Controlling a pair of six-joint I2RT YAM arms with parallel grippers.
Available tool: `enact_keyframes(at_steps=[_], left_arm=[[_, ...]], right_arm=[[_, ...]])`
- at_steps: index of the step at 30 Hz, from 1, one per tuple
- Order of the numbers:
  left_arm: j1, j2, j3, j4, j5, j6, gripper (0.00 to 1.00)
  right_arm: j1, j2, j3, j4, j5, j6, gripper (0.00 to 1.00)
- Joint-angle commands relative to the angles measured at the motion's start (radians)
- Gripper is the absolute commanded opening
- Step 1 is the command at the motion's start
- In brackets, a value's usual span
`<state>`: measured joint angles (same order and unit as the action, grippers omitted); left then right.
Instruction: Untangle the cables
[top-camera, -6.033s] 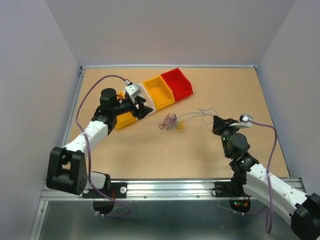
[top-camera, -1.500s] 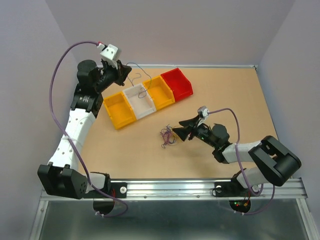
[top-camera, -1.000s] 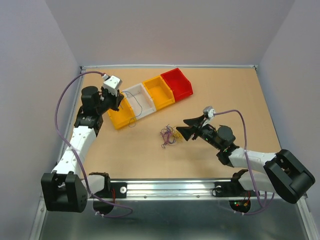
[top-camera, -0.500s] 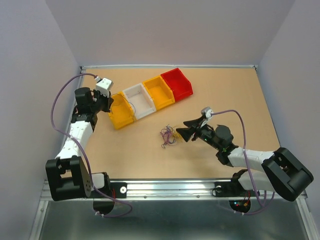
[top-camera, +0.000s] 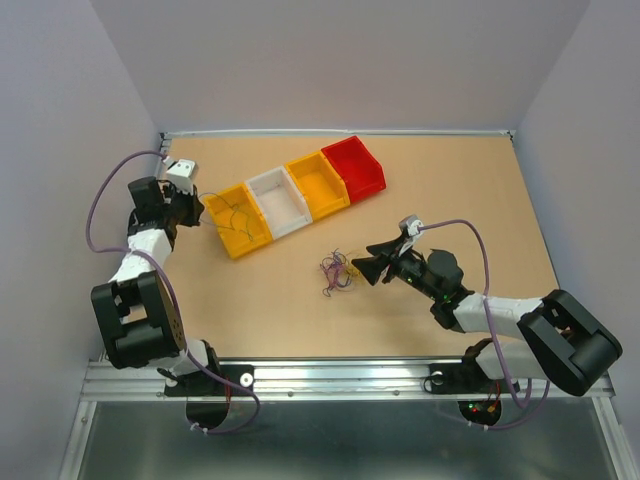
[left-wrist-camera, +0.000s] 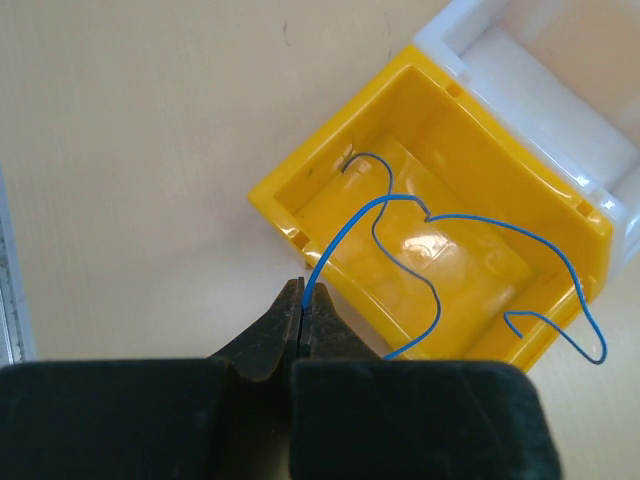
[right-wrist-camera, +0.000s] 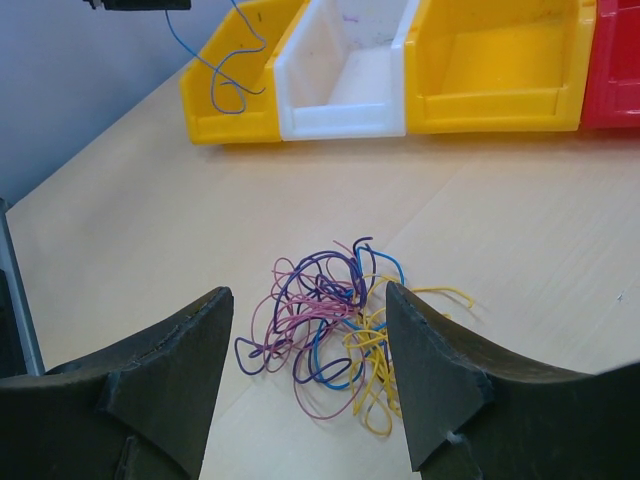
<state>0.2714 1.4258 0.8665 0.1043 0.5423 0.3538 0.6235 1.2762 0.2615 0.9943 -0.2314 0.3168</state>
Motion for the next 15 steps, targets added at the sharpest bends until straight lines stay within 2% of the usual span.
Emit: enact_keyframes(at_steps=[1, 8, 15], left_arm=[[0.017, 0.012, 0.055, 0.037, 0.082, -0.030, 0.00], [0.071, 0.039, 0.104, 0.035, 0.208, -0.092, 0.00], [0.025, 0.047, 0.103, 0.028, 0.095, -0.033, 0.00]], right_arm=[[0.007, -0.005, 0.015, 0.027, 0.000, -0.013, 0.68], [0.005, 0.017, 0.027, 0.027, -0.011, -0.012, 0.68], [0.005, 0.032, 0.047, 0.027, -0.022, -0.004, 0.68]])
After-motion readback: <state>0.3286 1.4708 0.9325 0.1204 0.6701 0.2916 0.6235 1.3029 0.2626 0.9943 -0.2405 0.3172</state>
